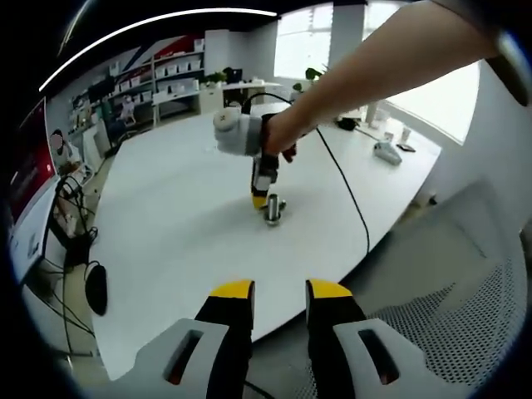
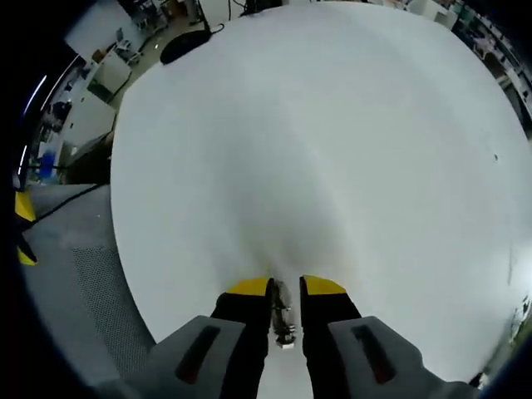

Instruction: Place the washer onto the threaded stud by aligning its center hole with the stud, sliding it down to the base, and recovering from edge contact or off-axis alignment until the washer reaches the visible bottom stop.

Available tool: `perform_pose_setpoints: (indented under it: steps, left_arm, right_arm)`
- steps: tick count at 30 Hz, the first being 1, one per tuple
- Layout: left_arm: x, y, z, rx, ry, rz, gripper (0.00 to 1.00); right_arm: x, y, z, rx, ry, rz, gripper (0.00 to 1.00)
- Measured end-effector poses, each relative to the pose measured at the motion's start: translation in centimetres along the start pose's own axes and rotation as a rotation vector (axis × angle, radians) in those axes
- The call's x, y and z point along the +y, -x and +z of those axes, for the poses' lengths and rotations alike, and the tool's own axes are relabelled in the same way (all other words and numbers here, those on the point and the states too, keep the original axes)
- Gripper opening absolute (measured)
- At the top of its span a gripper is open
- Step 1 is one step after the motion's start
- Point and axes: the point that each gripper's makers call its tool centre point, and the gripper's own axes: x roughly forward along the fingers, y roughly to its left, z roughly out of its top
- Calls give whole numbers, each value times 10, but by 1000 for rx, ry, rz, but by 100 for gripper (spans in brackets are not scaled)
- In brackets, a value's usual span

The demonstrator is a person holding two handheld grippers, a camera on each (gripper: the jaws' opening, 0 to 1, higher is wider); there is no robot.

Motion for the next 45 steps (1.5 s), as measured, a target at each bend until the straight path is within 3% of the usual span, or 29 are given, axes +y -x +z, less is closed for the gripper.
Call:
perform_pose_setpoints:
  steps: [8,24,34,45]
  left_arm:
    - [0,-1,0,-1,2,-2,22]
    - [0,-1,-1,11,2,-1,22]
    - [1,-1,-2,14,2,3,22]
    - [1,-1,-3,19,-1,4,22]
  right_arm:
    - [1,-4,-11,30,13,-4,14]
    - [-8,-4,-9,-48,-27,-43,9]
    - [-9,15,-21,-107,-59,-51,8]
    - [-10,40,-49,-214,-97,-93,8]
